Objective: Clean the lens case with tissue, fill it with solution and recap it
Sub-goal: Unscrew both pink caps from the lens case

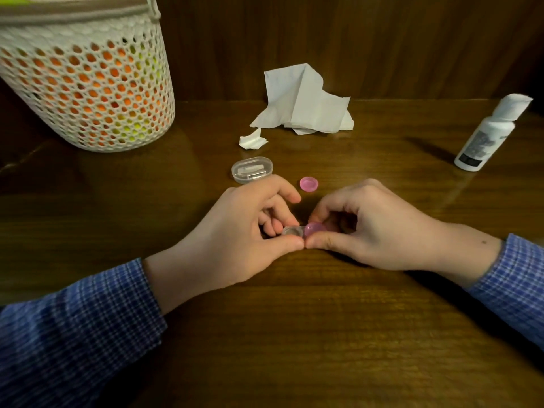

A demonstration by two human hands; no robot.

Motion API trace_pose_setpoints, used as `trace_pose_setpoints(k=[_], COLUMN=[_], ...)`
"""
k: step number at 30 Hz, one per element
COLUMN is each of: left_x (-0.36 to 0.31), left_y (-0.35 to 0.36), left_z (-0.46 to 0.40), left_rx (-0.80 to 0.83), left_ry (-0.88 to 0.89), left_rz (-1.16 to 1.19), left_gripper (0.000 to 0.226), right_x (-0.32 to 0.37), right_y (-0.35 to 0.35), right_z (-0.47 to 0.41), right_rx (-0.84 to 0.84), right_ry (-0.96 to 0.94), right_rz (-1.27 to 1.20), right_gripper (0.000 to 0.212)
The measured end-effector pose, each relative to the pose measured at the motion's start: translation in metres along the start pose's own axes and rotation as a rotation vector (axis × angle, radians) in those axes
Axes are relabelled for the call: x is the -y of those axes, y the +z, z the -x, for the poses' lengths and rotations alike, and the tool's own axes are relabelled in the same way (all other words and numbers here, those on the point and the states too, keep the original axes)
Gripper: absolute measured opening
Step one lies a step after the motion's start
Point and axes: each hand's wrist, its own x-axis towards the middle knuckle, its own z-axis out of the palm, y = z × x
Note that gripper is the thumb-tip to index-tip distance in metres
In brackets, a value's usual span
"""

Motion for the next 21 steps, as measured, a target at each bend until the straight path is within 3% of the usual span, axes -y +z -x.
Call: trace_pose_setpoints(k=[13,21], left_x=[-0.004,-0.001], left_y=[0.0,0.001], left_z=[-0.003,-0.003], left_rx=[0.033,-0.004], left_ry=[-0.062,-0.035], left_rz=[-0.115,-0.106], left_gripper=[0.052,0.049], right_x=[-0.023,-0.028], right_y=[-0.009,-0.006], right_z=[-0.017,-0.018], right_rx=[0.135,0.096], right_ry=[-0.24,-0.256], right_rz=[-0.114,-0.113], right_gripper=[0.025,0.022])
